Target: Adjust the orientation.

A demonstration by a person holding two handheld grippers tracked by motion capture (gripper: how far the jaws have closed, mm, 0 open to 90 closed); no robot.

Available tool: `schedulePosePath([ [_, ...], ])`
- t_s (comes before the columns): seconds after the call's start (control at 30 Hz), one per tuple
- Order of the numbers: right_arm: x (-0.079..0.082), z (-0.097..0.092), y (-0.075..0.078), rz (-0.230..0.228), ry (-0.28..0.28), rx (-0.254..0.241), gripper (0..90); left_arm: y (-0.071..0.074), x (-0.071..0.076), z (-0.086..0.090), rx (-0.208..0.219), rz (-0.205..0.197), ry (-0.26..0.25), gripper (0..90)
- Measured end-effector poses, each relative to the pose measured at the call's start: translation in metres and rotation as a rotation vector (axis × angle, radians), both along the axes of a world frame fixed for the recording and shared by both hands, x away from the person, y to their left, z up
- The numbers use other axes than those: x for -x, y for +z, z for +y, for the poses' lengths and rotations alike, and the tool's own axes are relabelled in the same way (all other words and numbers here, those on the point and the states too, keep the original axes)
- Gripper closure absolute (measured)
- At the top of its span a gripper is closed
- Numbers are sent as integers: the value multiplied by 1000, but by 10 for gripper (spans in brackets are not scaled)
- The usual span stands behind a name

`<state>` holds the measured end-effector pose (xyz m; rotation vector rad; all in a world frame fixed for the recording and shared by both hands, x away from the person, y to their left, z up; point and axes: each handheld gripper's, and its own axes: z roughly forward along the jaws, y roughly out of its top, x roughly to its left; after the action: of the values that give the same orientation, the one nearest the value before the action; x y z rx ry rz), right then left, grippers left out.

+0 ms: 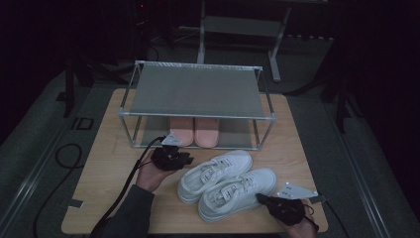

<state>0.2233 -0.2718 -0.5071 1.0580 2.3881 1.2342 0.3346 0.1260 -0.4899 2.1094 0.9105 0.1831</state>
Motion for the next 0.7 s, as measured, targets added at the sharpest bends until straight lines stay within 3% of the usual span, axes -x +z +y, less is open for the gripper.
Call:
schedulePosePath([
  [0.2, -18, -25, 7, -43, -131, -1, 900, -3, 22, 18, -11, 15, 29, 717],
  [0.4, -37, -40, 1, -53, -245, 8, 900, -10, 38, 25, -29, 40, 27, 716],
  [0.7, -55, -55, -14, -13, -356, 27, 900, -13, 53, 25, -32, 47, 4, 714],
])
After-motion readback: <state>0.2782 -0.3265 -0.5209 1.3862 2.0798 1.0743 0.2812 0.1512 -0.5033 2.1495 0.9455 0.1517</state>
